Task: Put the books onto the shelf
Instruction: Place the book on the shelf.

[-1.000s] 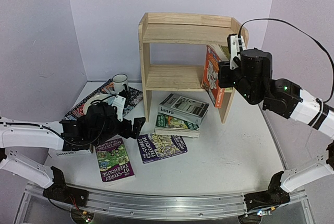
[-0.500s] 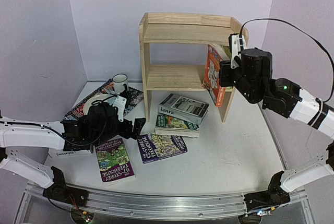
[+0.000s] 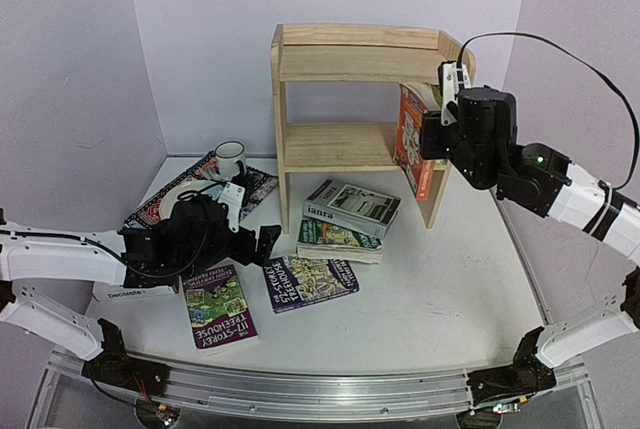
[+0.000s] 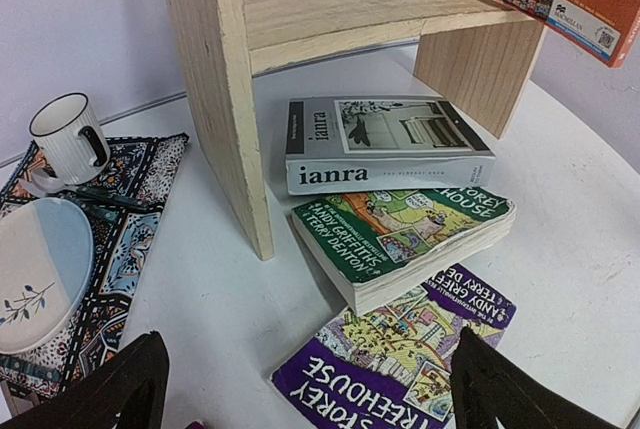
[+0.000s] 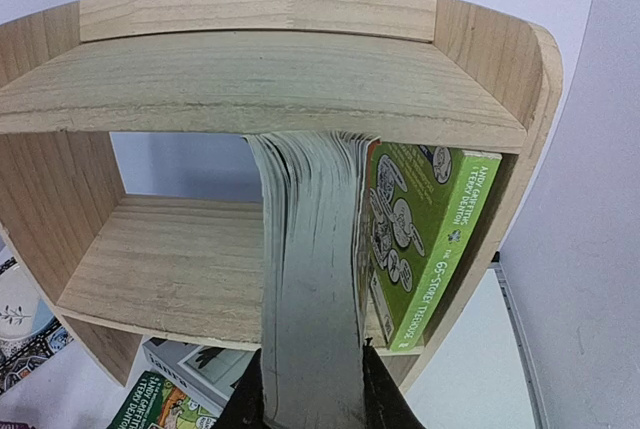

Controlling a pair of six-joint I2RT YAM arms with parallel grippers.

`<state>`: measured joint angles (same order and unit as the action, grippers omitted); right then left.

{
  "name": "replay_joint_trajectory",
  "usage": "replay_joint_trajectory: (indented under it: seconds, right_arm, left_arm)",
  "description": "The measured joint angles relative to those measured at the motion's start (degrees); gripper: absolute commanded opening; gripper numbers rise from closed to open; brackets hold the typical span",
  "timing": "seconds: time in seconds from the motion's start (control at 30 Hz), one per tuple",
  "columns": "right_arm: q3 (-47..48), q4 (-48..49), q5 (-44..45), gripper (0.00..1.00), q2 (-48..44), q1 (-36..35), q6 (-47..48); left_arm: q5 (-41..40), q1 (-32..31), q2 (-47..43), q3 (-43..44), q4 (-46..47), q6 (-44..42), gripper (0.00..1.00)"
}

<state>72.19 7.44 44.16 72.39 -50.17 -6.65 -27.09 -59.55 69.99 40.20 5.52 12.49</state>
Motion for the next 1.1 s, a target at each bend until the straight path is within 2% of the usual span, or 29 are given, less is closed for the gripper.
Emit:
replay_joint_trajectory:
  seconds: [1.1]
  right_arm:
    - [4.4, -4.9, -4.2, 0.0, 2.5, 2.7, -3.3]
  left_arm:
    - [-2.6, 0.0, 0.7, 1.1, 0.0, 0.0, 0.99]
